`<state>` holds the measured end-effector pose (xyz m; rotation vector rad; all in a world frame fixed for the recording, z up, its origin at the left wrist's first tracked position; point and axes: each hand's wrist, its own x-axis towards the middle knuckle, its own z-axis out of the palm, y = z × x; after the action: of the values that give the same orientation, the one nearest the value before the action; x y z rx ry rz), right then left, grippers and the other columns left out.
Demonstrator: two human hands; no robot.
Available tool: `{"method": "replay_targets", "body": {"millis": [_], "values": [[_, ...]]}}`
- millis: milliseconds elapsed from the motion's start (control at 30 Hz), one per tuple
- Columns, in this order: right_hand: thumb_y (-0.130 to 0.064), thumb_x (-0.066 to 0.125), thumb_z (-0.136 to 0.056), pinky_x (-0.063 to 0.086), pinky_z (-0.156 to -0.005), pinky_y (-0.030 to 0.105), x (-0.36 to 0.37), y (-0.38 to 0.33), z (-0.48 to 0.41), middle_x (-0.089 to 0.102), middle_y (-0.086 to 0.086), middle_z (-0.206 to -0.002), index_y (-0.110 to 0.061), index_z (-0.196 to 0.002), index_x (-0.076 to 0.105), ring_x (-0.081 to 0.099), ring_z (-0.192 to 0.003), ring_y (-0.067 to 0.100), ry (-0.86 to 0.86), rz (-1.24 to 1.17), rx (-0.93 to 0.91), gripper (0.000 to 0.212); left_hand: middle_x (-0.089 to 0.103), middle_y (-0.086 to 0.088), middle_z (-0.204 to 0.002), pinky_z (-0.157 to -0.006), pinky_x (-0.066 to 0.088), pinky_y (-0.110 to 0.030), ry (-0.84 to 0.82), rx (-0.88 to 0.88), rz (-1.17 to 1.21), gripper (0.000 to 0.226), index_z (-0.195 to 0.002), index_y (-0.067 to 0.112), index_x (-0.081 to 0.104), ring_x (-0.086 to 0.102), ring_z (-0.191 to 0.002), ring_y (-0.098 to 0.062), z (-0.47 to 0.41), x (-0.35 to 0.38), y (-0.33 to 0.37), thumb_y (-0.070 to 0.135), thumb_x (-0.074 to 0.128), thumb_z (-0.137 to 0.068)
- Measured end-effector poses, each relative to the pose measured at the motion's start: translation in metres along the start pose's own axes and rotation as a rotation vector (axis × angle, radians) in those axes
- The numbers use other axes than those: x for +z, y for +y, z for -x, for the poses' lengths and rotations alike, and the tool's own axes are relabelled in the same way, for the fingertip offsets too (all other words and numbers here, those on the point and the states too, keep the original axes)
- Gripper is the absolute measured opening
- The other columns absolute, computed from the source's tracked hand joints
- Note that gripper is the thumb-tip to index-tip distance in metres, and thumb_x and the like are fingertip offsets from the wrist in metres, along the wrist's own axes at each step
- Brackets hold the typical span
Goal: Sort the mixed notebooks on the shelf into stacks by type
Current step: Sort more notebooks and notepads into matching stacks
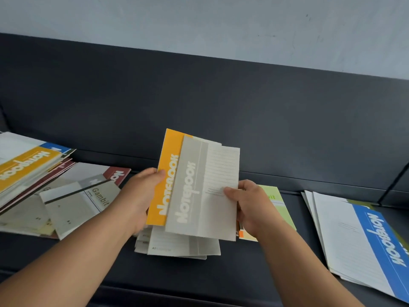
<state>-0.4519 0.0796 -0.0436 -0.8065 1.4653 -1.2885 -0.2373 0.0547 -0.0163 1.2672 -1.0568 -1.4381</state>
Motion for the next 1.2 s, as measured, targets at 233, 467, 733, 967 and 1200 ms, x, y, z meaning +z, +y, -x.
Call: {"method": "replay_targets", "body": {"millis": [233,467,733,967,1200], "values": [[-0.011,0.059,-0.094,0.053,-0.09,0.059,-0.008,-0.004,0.0,0.073,0.011,-0.101,-0.015,-0.099,0.063,0.069,-0.098,0.036,0.102,0.023,-0.052,0.007,0.069,-0.008,-0.105,-0.073,0.052,-0.039,0.054,-0.002,-0.066,0.018,-0.106,0.017,0.063,0.066,-0.095,-0.027,-0.003,-0.016,0.009,0.022,0.046,-0.102],[-0.006,0.055,-0.097,0.056,-0.07,0.044,-0.007,-0.009,0.009,0.073,0.01,-0.097,-0.008,-0.104,0.059,0.068,-0.082,0.027,0.071,-0.17,-0.032,0.008,0.069,-0.01,-0.108,-0.07,0.052,-0.04,0.038,-0.049,0.011,0.021,-0.115,0.016,0.061,0.066,-0.095,-0.029,0.004,-0.025,0.015,0.021,0.045,-0.102],[-0.006,0.059,-0.093,0.058,-0.082,0.048,0.03,-0.006,0.015,0.074,0.009,-0.099,-0.012,-0.104,0.062,0.071,-0.089,0.028,-0.007,0.011,-0.039,0.012,0.072,-0.003,-0.105,-0.095,0.05,-0.048,-0.064,-0.004,-0.106,0.026,-0.118,0.02,0.063,0.066,-0.1,-0.025,0.016,-0.005,0.01,0.032,0.05,-0.099],[-0.004,0.057,-0.091,0.058,-0.072,0.033,0.028,-0.045,0.036,0.076,-0.003,-0.09,-0.021,-0.099,0.066,0.073,-0.081,0.017,-0.07,0.482,-0.383,0.021,0.034,-0.005,-0.153,-0.11,0.015,-0.047,0.3,1.162,-1.159,0.053,-0.14,0.02,0.045,0.019,-0.144,-0.028,0.018,-0.006,0.042,0.014,0.06,-0.089],[-0.006,0.063,-0.09,0.061,-0.076,0.034,0.041,-0.065,0.051,0.077,-0.005,-0.089,-0.021,-0.097,0.068,0.073,-0.081,0.013,-0.322,0.666,-0.512,0.017,0.06,0.01,-0.099,-0.113,0.005,-0.043,-0.035,0.898,-1.759,0.022,-0.105,0.025,0.057,0.046,-0.118,-0.018,0.016,0.005,0.072,0.019,0.036,-0.101]]}}
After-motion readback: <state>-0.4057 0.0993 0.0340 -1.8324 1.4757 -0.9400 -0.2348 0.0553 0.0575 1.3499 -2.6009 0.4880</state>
